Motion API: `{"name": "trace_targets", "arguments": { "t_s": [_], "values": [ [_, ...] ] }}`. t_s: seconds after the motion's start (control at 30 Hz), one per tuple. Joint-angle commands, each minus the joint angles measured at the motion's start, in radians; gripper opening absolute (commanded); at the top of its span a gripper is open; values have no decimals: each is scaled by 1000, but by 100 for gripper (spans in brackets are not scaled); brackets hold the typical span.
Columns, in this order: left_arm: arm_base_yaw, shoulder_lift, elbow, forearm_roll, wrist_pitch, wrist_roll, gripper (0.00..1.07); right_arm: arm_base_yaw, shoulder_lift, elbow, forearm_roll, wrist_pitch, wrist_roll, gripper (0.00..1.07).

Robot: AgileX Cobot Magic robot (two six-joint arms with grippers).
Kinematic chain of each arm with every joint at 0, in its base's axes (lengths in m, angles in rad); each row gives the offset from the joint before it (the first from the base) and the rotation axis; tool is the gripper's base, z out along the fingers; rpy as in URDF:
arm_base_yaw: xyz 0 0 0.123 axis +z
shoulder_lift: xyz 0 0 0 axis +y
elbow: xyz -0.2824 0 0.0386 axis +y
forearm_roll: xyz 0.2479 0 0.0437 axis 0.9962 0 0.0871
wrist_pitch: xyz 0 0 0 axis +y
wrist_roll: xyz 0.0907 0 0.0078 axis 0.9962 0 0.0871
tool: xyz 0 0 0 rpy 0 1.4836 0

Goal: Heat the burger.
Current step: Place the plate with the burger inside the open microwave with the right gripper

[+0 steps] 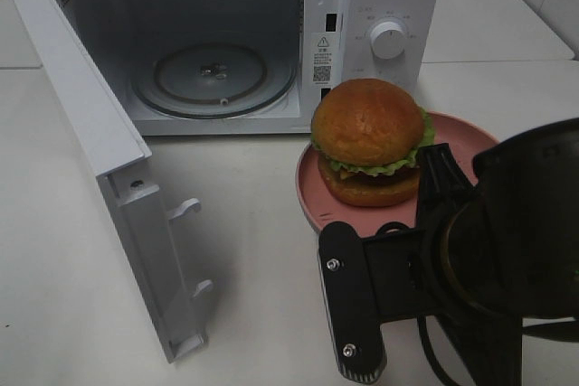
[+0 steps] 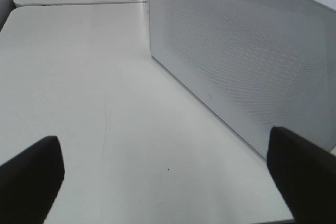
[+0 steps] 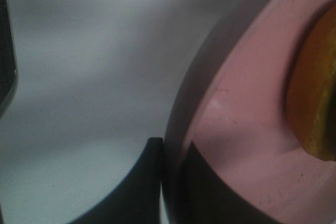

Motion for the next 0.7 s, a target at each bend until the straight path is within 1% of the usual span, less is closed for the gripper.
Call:
{"name": "trace_targets", "arguments": {
  "t_s": [0.03, 0.17, 0.27, 0.43, 0.47, 0.53, 0.6, 0.7],
  "values": [
    [-1, -18, 2, -5, -2, -3, 100, 6, -14, -6, -58, -27, -54, 1],
    [-1, -18, 2, -5, -2, -3, 100, 3, -14, -6, -51, -32, -64, 1],
    [-1, -18, 2, -5, -2, -3, 100, 3, -14, -6, -40, -73, -56, 1],
    [-1, -18, 2, -5, -2, -3, 100, -9, -23, -6, -63, -157, -77, 1],
    [-1, -18, 2, -5, -2, -3, 100, -31, -35, -6, -59, -200, -101, 1],
    [-1, -18, 2, -5, -2, -3, 100, -42, -39, -6, -59, -214, -113, 1],
    [-1, -18, 2, -5, -2, -3, 100, -80, -54, -6, -59, -248, -174, 1],
    [-1, -18, 2, -5, -2, -3, 100, -100, -61, -6, -49, -261, -236, 1]
  ]
}}
